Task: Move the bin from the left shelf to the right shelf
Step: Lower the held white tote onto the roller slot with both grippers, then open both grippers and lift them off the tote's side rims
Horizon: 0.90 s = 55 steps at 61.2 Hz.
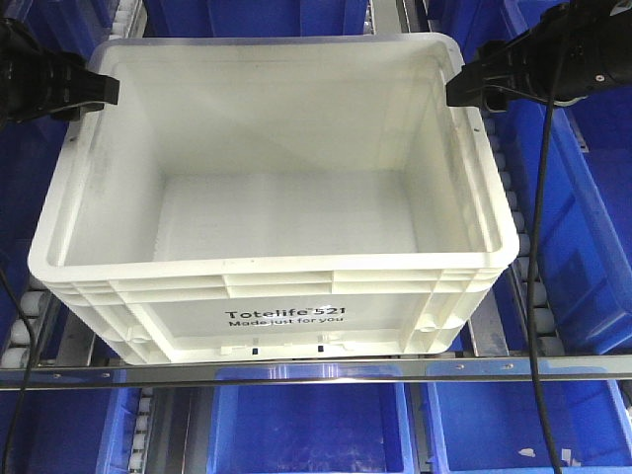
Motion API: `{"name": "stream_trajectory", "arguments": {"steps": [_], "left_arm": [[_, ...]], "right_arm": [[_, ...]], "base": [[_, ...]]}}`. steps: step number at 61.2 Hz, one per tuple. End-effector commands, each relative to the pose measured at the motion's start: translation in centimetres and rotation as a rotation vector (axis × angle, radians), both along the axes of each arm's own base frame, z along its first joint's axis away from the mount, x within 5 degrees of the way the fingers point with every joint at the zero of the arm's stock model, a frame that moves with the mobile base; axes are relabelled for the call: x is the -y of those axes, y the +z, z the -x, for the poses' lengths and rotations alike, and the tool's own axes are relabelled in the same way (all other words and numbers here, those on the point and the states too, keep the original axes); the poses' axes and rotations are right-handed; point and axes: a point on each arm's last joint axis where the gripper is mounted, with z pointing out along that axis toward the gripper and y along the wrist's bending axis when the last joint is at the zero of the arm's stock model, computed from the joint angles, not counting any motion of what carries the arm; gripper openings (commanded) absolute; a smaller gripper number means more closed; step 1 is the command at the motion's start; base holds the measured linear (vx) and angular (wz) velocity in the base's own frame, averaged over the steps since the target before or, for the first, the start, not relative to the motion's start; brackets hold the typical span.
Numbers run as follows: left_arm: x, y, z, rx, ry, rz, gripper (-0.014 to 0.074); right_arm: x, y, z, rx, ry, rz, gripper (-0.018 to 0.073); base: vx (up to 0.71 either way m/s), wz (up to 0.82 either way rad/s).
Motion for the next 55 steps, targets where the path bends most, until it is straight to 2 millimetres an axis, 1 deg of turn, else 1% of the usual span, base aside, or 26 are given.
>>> {"name": "stream_trajectory", "arguments": {"steps": [1, 23, 27, 31, 38, 41, 44, 48, 55], "left_arm": [[-0.1, 2.1, 0.5, 0.089, 0.007, 0.025, 0.0389], [0.0, 2.0, 0.7, 0.059, 0.006, 0.042, 0.0389], [0.1, 1.6, 0.9, 0.038, 0.006, 0.051, 0.0389], [0.0, 0.7, 1.3, 0.015, 0.007, 0.046, 0.0389], [-0.3, -1.1, 2.7, 0.022, 0.010, 0.049, 0.0389], [-0.5, -1.5, 3.4, 0.052, 0.011, 0.055, 0.0389], [-0.7, -1.8, 4.2, 0.086, 0.012, 0.062, 0.0389], [-0.9, -1.8, 5.2, 0.140, 0.013, 0.073, 0.0389], [-1.3, -1.5, 7.2, 0.249, 0.014, 0.094, 0.0389]], "right_arm": [[0.2, 2.4, 0.5, 0.103, -0.016, -0.025, 0.0520], [0.1, 2.1, 0.9, 0.056, 0.006, -0.025, 0.0520], [0.0, 2.1, 1.2, 0.043, 0.011, -0.040, 0.0520], [0.1, 1.9, 1.7, 0.053, 0.000, -0.050, 0.0520], [0.5, 1.5, 2.9, 0.118, -0.034, -0.052, 0.0520], [0.7, 1.4, 3.6, 0.153, -0.048, -0.049, 0.0520], [0.9, 1.4, 4.4, 0.194, -0.066, -0.051, 0.0520], [1.2, 1.0, 5.3, 0.228, -0.077, -0.041, 0.0520], [1.7, 0.3, 7.0, 0.297, -0.099, -0.024, 0.0520]], "base": [[0.00, 0.00], [0.00, 0.00], [0.00, 0.00], [0.00, 0.00], [0.00, 0.00], [0.00, 0.00], [0.00, 0.00], [0.00, 0.00], [0.00, 0.00]]}}
